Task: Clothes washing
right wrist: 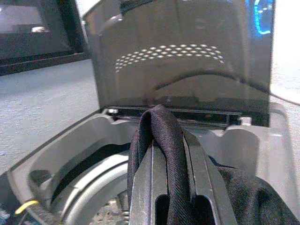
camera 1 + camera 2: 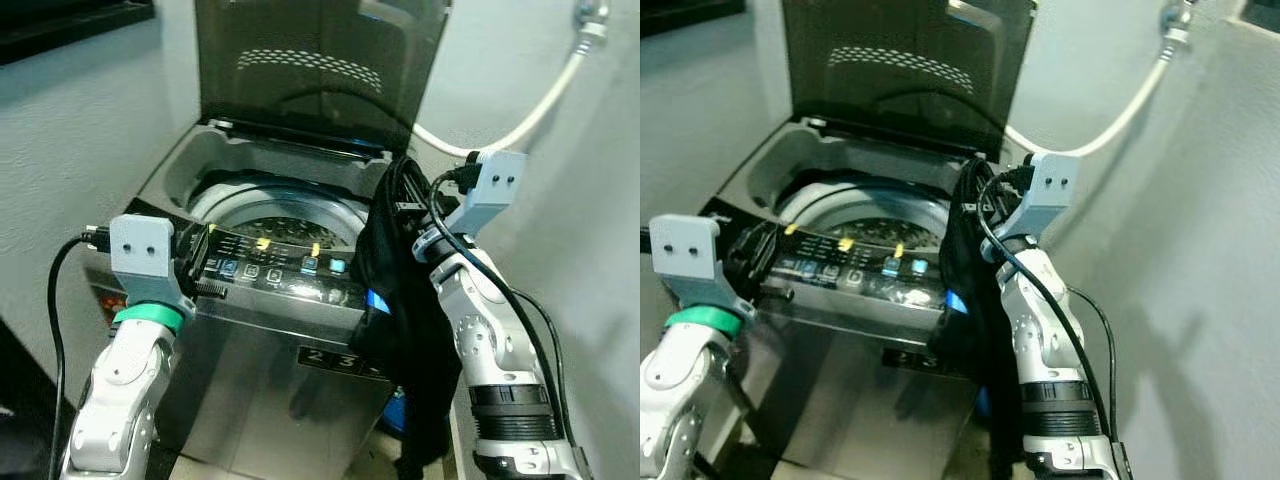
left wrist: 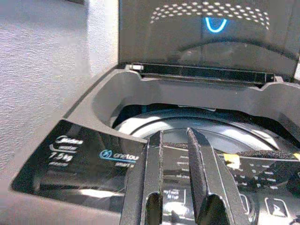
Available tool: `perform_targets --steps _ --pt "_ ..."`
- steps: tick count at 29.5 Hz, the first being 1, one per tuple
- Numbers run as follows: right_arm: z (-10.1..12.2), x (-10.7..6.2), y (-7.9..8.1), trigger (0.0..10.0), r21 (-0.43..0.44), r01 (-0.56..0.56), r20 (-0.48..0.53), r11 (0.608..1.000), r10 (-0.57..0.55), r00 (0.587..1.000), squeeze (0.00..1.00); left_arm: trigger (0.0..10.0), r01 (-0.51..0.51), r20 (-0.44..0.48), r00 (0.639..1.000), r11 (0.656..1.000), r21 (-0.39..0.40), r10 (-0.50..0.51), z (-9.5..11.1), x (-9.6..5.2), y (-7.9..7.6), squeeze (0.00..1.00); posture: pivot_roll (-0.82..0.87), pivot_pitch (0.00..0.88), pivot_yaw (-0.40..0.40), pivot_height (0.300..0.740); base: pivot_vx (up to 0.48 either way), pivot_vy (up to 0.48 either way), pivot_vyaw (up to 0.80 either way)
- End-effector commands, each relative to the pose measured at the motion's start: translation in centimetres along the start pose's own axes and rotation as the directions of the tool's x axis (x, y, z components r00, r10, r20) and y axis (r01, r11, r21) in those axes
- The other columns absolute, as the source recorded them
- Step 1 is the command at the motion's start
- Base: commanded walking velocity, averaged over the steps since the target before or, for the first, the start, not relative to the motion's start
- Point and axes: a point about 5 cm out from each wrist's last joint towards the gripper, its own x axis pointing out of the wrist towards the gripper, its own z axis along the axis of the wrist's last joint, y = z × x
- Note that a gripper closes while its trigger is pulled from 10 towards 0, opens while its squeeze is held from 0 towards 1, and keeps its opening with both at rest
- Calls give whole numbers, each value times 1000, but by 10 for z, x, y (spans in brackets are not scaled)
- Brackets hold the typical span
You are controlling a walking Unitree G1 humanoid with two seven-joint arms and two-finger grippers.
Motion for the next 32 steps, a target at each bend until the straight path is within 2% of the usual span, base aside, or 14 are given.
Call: perform_targets --steps 1,9,17,22,32 --pt "-5 -4 -3 10000 1 14 -11 1000 -14 1000 0 10000 17 -6 1000 1000 -6 -17 -1 -2 -5 0 56 9 -89 740 0 0 0" --pt "-21 -11 -4 10000 -5 15 -75 1000 -15 997 0 10000 6 -26 1000 999 -39 -7 -3 -4 -5 0 56 3 -84 740 0 0 0" --pt "-26 -15 -3 10000 -18 11 -91 1000 -12 996 0 10000 -22 -38 999 999 -48 20 -7 -4 -4 0 53 0 -84 740 0 0 0" --pt "-37 -22 -5 10000 -39 -1 -137 999 -4 991 0 10000 -35 -99 995 999 -13 34 -21 -5 -2 0 44 2 -79 740 0 0 0" --pt "-42 -26 -7 10000 -44 4 -157 999 -11 988 0 10000 -42 -134 990 998 -43 36 -28 -10 0 0 39 14 -78 740 0 0 0"
